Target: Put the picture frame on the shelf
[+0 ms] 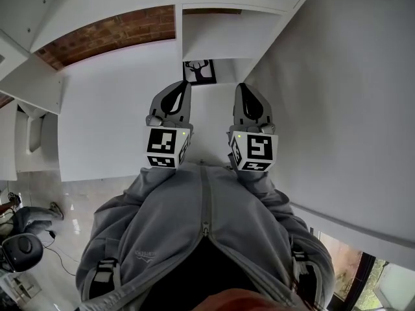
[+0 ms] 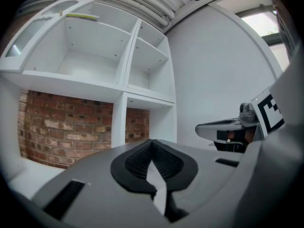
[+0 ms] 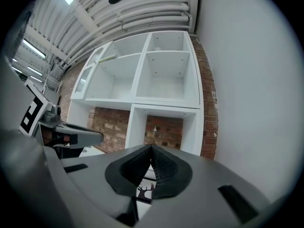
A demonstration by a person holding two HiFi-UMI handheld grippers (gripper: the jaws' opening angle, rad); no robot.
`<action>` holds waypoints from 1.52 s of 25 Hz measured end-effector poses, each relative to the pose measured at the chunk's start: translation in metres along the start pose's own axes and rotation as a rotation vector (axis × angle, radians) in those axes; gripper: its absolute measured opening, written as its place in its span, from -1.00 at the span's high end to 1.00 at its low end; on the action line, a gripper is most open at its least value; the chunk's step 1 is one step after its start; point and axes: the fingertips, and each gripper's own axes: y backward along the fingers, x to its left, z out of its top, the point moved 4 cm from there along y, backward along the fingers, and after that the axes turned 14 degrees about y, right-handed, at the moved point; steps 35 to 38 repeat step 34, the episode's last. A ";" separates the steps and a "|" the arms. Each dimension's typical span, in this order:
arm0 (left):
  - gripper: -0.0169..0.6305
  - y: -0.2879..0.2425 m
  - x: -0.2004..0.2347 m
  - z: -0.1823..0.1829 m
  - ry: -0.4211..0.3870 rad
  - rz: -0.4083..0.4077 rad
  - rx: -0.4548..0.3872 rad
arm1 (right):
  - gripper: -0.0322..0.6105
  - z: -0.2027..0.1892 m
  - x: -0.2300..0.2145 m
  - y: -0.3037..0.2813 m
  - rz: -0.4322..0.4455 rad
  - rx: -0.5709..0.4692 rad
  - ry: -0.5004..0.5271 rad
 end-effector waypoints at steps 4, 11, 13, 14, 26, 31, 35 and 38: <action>0.92 0.014 -0.006 -0.005 -0.009 -0.002 0.002 | 0.81 0.004 0.009 0.012 0.017 -0.016 0.000; 0.92 0.019 -0.016 -0.014 -0.021 -0.010 -0.004 | 0.81 -0.008 0.015 0.021 0.059 -0.011 -0.031; 0.92 0.021 -0.018 -0.011 -0.025 -0.014 -0.007 | 0.81 -0.006 0.015 0.023 0.067 -0.017 -0.040; 0.92 0.021 -0.019 -0.010 -0.027 -0.015 -0.007 | 0.81 -0.004 0.015 0.023 0.067 -0.018 -0.035; 0.92 0.022 -0.027 -0.012 -0.027 -0.028 -0.021 | 0.81 -0.004 0.017 0.028 0.082 -0.030 -0.045; 0.92 0.021 -0.029 -0.014 -0.023 -0.028 -0.022 | 0.81 -0.010 0.015 0.030 0.075 -0.025 -0.054; 0.92 0.019 -0.030 -0.012 -0.022 -0.028 -0.030 | 0.81 -0.014 0.013 0.030 0.069 -0.023 -0.056; 0.92 0.019 -0.030 -0.012 -0.022 -0.028 -0.030 | 0.81 -0.014 0.013 0.030 0.069 -0.023 -0.056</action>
